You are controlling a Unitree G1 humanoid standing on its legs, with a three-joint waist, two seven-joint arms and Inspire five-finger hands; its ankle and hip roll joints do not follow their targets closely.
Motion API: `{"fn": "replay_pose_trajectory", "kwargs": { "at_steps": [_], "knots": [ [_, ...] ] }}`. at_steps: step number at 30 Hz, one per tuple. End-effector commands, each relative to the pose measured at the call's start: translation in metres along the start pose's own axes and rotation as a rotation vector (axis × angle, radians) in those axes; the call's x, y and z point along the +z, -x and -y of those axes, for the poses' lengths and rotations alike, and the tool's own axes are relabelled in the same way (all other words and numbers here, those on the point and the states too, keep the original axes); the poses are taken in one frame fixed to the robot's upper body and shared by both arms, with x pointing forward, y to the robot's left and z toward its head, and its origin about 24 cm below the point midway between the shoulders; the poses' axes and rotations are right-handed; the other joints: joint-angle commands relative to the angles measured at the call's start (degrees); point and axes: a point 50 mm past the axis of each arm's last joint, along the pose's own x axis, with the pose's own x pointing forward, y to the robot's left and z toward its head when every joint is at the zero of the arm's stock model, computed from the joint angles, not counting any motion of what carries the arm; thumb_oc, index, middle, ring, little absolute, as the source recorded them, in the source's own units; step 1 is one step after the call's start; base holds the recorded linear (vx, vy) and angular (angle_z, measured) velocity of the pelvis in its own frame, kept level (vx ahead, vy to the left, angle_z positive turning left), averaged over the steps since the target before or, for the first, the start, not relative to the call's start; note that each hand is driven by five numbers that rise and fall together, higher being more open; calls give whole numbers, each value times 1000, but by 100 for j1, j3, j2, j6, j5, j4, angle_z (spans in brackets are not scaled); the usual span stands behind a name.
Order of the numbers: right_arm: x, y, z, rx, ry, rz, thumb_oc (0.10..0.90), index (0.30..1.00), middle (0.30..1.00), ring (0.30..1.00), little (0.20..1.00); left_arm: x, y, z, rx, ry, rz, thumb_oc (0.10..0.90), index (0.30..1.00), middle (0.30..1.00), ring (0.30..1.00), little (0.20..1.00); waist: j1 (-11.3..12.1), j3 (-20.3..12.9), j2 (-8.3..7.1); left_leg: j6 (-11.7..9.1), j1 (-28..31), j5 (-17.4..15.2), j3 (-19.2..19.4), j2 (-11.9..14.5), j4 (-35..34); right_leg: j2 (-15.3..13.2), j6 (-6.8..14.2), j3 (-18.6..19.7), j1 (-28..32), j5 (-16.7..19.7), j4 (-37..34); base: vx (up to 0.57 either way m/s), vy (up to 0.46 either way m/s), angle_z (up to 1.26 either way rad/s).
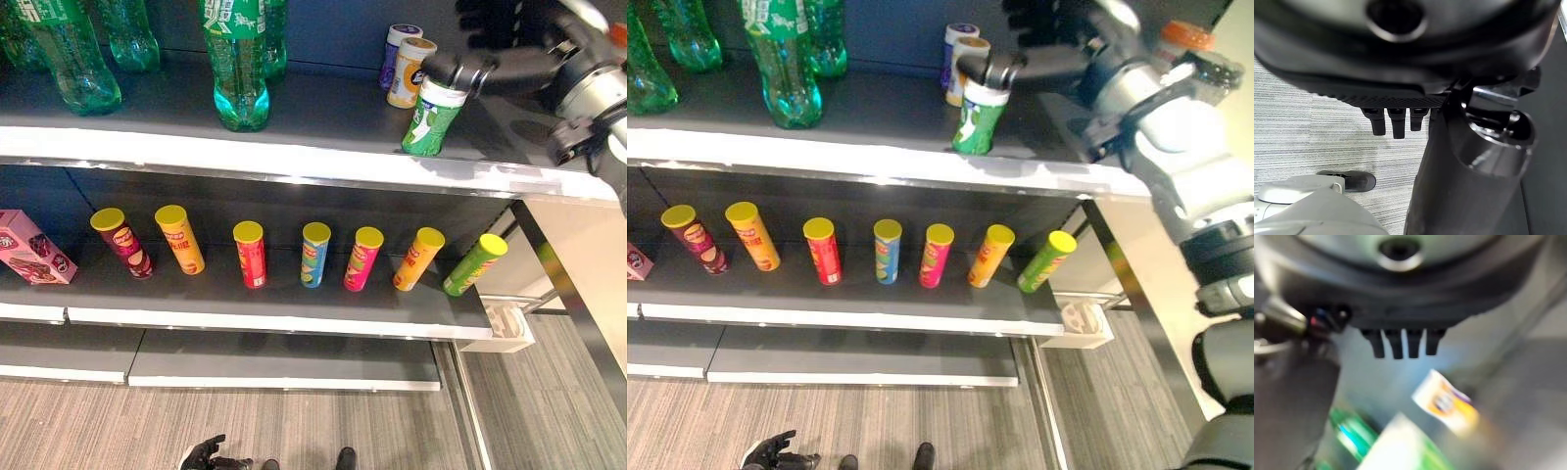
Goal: Put the goods on the table back onto the shelves and tidy them up.
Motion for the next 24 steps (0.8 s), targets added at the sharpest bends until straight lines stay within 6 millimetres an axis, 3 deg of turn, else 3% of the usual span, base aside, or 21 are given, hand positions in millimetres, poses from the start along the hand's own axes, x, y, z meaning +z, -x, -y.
{"fn": "replay_pose_trajectory", "kwargs": {
  "at_steps": [1,6,9,12,14,22,24],
  "knots": [
    [63,2,44,-235,-94,307,800,900,900,900,900,-5,2,-27,65,-44,-5,800,900,900,900,900,69,-399,-390,-405,-166,-373,228,108,12,-401,618,78,356,-622,231,0,0,0],
    [80,17,56,-288,-85,401,800,900,900,900,900,-6,2,-29,78,-38,-8,800,900,900,900,900,-8,-422,-384,-410,-158,-397,246,126,12,-390,636,102,345,-608,210,0,0,0],
    [84,36,47,-250,-47,468,800,900,900,900,900,-6,2,-25,75,-23,-6,800,900,900,900,900,-143,-417,-310,-406,-150,-410,299,145,12,-381,646,145,314,-593,208,5,-3,-5],
    [73,56,28,-178,-49,493,800,900,900,900,900,-3,2,-24,80,-37,5,800,900,900,900,900,-241,-405,-286,-405,-144,-420,358,166,12,-371,648,201,275,-582,217,-8,-1,-14],
    [56,82,-9,-11,-174,517,800,900,900,900,900,0,1,-20,58,-44,21,800,900,900,900,900,-314,-392,-194,-391,-132,-444,453,187,12,-341,651,281,241,-568,198,-3,-16,-24],
    [8,121,-36,36,-385,396,800,900,900,900,900,15,-1,-18,20,-78,77,800,900,900,900,900,-562,-442,32,-380,-60,-484,756,255,12,-281,660,520,184,-497,92,-2,-9,-29],
    [-14,132,-41,32,-403,292,800,900,900,900,900,21,-1,-20,21,-75,96,800,900,900,900,900,-659,-467,64,-380,-40,-488,855,275,12,-263,659,601,161,-460,76,-14,-3,-31]
  ]
}}
